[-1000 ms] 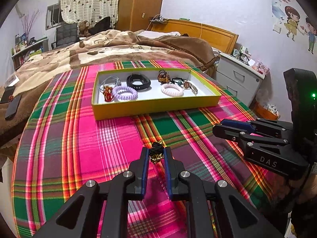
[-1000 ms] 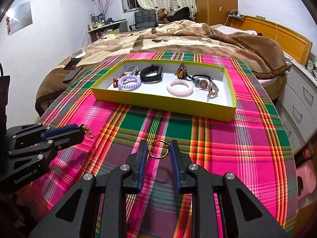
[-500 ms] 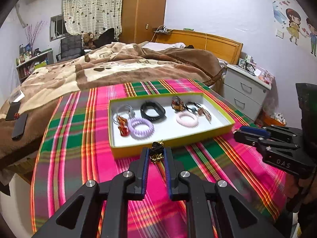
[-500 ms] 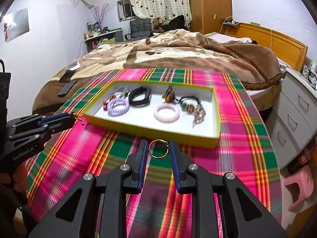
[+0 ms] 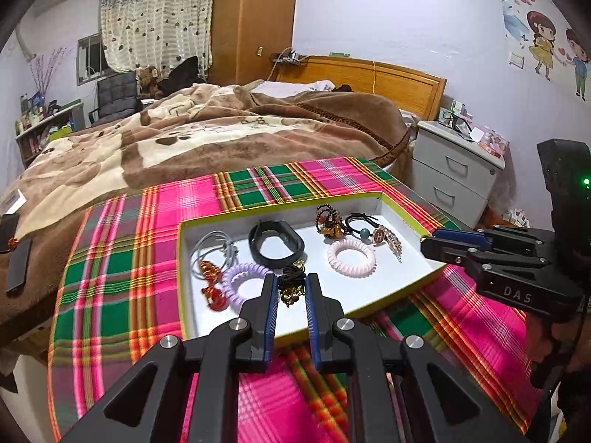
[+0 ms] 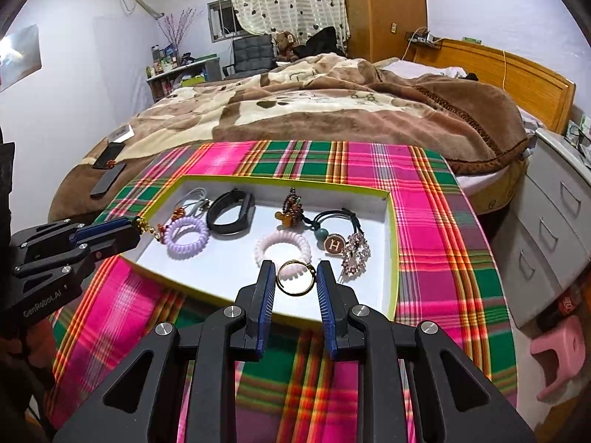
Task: Organize jewelry
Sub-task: 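Carry the gold charm in the left tool into the box while the right tool carries the ring there, then open the left tool releasing the charm while the right tool releases the ring in the box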
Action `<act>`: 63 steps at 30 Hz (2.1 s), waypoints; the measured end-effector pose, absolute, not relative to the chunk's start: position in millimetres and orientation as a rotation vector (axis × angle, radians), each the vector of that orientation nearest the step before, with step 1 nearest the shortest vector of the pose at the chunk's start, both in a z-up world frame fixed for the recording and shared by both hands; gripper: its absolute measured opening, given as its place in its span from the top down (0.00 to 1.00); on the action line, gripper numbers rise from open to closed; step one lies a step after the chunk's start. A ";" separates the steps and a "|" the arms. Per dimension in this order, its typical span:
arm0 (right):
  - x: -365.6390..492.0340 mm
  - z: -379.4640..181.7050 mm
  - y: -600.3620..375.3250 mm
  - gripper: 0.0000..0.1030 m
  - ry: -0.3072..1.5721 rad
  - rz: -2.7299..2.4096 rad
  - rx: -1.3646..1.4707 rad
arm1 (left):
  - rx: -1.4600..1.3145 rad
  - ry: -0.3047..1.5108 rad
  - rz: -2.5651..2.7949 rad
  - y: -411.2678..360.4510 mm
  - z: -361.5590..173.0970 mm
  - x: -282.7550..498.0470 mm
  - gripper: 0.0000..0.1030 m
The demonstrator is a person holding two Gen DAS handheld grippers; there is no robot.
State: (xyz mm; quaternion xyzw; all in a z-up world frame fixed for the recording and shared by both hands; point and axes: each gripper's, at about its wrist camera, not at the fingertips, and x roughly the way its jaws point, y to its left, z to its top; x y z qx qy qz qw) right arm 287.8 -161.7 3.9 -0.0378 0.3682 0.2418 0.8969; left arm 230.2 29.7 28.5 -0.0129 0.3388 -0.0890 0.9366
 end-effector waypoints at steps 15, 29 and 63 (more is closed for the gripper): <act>327.4 -30.7 -160.2 0.77 0.861 0.487 -0.096 | -0.001 0.795 -0.209 9.6 -8.7 283.7 0.86; 335.9 -42.3 -153.1 0.77 0.887 0.483 -0.134 | 0.021 0.854 -0.214 3.8 -25.9 300.3 0.86; 245.0 -0.9 -175.1 0.65 0.731 0.466 -0.074 | -0.027 0.724 -0.121 15.8 9.2 204.0 0.85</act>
